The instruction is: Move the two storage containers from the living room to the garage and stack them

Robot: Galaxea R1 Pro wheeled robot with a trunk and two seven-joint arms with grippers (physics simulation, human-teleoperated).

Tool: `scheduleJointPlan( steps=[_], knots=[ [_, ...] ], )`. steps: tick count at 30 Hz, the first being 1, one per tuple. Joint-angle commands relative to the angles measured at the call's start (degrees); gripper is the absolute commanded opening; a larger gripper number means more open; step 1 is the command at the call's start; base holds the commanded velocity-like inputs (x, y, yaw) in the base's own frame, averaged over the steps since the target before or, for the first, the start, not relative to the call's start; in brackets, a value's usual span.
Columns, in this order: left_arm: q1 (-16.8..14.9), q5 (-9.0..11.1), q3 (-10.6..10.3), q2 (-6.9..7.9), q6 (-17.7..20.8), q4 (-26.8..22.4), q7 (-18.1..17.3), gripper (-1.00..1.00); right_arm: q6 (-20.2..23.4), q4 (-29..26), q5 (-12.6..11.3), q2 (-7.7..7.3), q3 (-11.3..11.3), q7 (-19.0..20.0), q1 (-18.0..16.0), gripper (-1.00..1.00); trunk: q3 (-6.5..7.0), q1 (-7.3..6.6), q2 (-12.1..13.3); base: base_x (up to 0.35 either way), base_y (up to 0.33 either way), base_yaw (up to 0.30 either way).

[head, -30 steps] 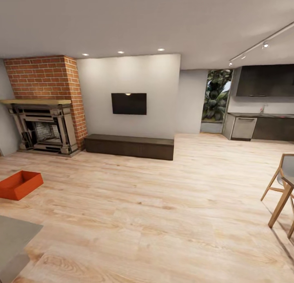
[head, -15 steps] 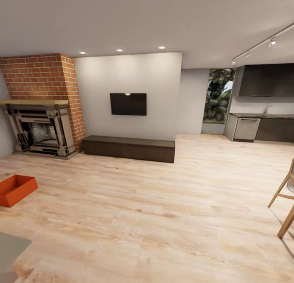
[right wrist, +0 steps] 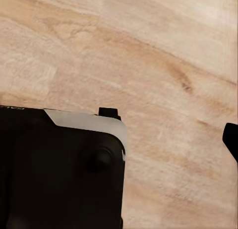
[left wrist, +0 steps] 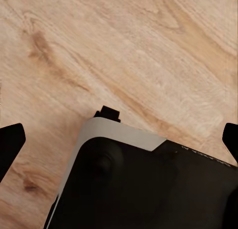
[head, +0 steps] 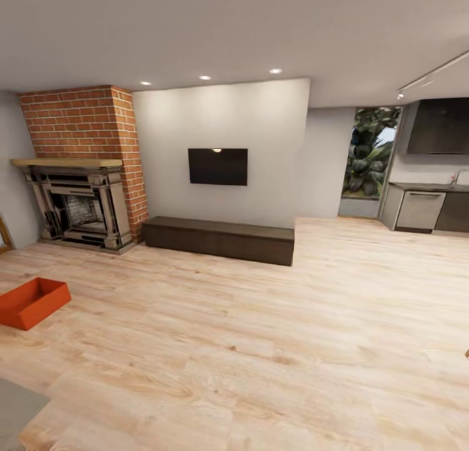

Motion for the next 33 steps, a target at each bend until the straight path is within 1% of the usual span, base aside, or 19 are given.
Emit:
scheduleJointPlan(
  steps=[1,14,20,33],
  knots=[
    [-0.03,0.35,-0.48,-0.03,-0.15,-0.02,0.18,1.0,-0.25,0.16,0.58,0.02,-0.1,-0.36,-0.08,1.0,-0.09,0.04,-0.06,0.325,0.0,0.273],
    [-0.03,0.25,-0.62,-0.23,-0.09,-0.02,0.18,1.0,0.02,0.16,0.2,-0.01,-0.46,-0.2,-0.08,1.0,-0.09,0.04,-0.06,0.325,0.0,0.277],
    [-0.03,0.21,-0.66,-0.24,-0.14,-0.02,0.18,1.0,-0.12,0.16,0.86,-0.13,0.18,-0.08,-0.08,1.0,-0.09,0.04,-0.06,0.325,0.0,0.042],
    [-0.01,0.21,-0.66,-0.18,-0.35,-0.02,0.18,1.0,-0.14,0.16,0.99,-0.15,0.41,-0.01,-0.08,1.0,-0.09,0.04,-0.06,0.325,0.0,0.002]
  ],
)
